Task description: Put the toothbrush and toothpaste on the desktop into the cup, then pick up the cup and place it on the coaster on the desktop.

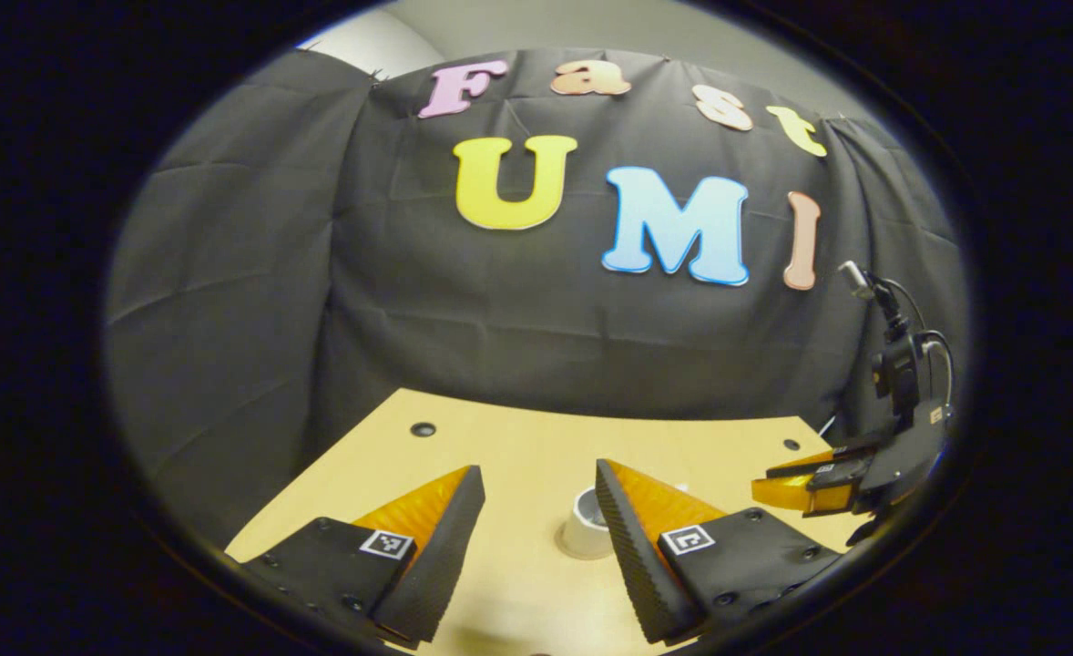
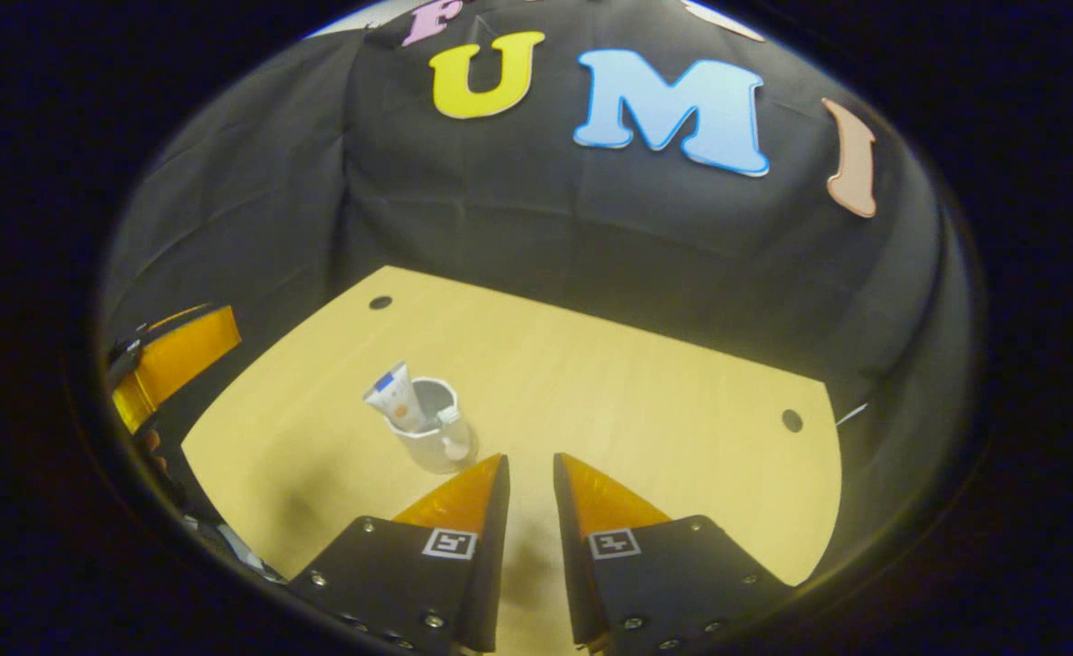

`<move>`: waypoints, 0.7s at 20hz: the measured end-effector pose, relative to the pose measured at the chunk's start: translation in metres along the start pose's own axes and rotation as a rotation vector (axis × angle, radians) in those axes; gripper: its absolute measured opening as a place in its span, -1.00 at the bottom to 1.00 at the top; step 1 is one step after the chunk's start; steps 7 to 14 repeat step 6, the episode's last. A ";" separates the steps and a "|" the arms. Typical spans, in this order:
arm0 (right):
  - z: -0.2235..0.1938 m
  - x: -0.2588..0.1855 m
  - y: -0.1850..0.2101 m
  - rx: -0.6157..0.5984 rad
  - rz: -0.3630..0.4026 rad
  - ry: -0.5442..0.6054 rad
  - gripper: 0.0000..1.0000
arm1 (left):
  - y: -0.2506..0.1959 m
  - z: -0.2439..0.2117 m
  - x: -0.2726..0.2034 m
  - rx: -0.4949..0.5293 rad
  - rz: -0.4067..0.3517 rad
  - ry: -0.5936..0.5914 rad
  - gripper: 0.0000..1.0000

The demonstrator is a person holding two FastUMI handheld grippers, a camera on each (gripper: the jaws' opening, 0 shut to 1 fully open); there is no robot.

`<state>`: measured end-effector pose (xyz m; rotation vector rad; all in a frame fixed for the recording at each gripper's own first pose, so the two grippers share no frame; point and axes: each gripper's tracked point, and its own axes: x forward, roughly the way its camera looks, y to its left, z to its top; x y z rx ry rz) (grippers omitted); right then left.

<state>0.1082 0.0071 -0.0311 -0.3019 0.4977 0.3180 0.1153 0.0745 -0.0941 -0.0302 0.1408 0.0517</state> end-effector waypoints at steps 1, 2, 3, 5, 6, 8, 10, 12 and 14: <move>0.013 -0.009 -0.006 0.019 -0.026 -0.041 -0.40 | -0.010 0.011 0.003 0.013 -0.020 -0.020 0.68; 0.026 -0.018 -0.012 0.036 -0.058 -0.090 -0.40 | -0.019 0.022 0.008 0.029 -0.038 -0.040 0.68; 0.040 -0.025 -0.019 0.053 -0.091 -0.140 -0.40 | -0.028 0.033 0.012 0.047 -0.055 -0.061 0.68; 0.063 -0.044 -0.026 0.095 -0.137 -0.234 -0.33 | -0.044 0.053 0.014 0.073 -0.082 -0.100 0.67; 0.071 -0.052 -0.028 0.115 -0.149 -0.273 -0.41 | -0.051 0.062 0.013 0.081 -0.091 -0.119 0.67; 0.071 -0.052 -0.028 0.115 -0.149 -0.273 -0.41 | -0.051 0.062 0.013 0.081 -0.091 -0.119 0.67; 0.071 -0.052 -0.028 0.115 -0.149 -0.273 -0.41 | -0.051 0.062 0.013 0.081 -0.091 -0.119 0.67; 0.071 -0.052 -0.028 0.115 -0.149 -0.273 -0.41 | -0.051 0.062 0.013 0.081 -0.091 -0.119 0.67; 0.071 -0.052 -0.028 0.115 -0.149 -0.273 -0.41 | -0.051 0.062 0.013 0.081 -0.091 -0.119 0.67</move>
